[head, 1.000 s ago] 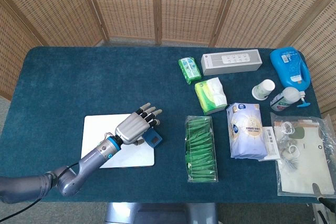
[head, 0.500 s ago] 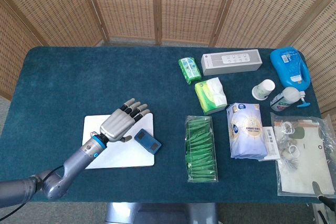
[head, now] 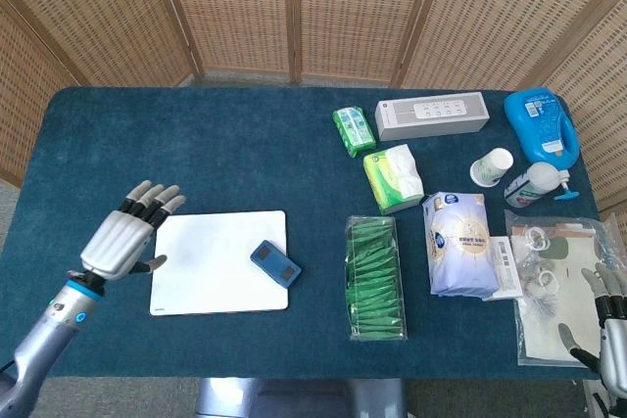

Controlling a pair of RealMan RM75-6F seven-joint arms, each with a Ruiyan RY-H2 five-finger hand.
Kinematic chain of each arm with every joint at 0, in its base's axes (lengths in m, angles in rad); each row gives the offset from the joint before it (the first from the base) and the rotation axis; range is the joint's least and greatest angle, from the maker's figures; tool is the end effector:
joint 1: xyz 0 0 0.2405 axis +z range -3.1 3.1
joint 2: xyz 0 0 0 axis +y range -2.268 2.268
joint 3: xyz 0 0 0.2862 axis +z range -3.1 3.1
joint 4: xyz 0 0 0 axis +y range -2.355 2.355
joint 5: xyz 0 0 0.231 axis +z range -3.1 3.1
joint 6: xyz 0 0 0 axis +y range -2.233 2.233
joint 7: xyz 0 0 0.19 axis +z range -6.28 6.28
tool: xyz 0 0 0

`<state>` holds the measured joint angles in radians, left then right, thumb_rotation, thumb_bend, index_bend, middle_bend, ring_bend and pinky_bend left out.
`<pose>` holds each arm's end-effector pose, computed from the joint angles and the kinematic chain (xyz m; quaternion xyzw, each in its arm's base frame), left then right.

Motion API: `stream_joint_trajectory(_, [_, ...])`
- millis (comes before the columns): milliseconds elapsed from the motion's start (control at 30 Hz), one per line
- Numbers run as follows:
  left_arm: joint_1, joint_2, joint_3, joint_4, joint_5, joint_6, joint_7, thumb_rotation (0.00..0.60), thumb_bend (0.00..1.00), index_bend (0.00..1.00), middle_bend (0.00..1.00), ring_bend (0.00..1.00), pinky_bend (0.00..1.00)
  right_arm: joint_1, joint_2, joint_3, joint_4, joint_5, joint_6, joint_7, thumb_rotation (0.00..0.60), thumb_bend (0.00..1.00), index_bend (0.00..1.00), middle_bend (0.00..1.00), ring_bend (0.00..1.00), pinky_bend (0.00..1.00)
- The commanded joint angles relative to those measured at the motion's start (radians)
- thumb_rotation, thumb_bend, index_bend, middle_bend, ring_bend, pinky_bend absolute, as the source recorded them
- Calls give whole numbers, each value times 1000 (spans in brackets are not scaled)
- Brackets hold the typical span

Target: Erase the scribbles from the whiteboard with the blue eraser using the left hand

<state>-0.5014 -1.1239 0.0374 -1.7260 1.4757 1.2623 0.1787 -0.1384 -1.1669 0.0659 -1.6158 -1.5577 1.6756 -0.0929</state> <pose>-0.2347 0.3217 0.0867 -0.7444 -0.3069 -0.3789 0.4563 -0.3593 -0.1543 0.1680 0.5337 -0.3660 0.3746 0.6640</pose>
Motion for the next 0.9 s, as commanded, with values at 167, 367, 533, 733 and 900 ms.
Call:
stream_joint_trajectory(167, [169,100,84,-25,90,194,-99,600,280,99,0,0,0,28,16,6,-21,-9,-29,-33,600,242,129,113,0,40])
stream_joint_trajectory(367, [292,116,128,17,113,319,-165,600,279,122,0,0,0,55,21,5,-35,-20,-61,-66,600,240,143,96,0,41])
stream_joint_trajectory(533, [378,107,146,68,110,398,-235,600,279,139,7,0,0,67,24,2,-49,-15,-83,-89,600,239,157,93,0,41])
stream_joint_trajectory(733, [470,78,151,160,93,472,-292,600,280,160,21,0,0,77,21,0,-43,-20,-87,-128,600,240,169,93,0,40])
stream_joint_trajectory(900, [546,39,148,238,74,514,-362,600,279,170,24,0,0,88,15,0,-36,-22,-95,-146,600,240,175,93,0,40])
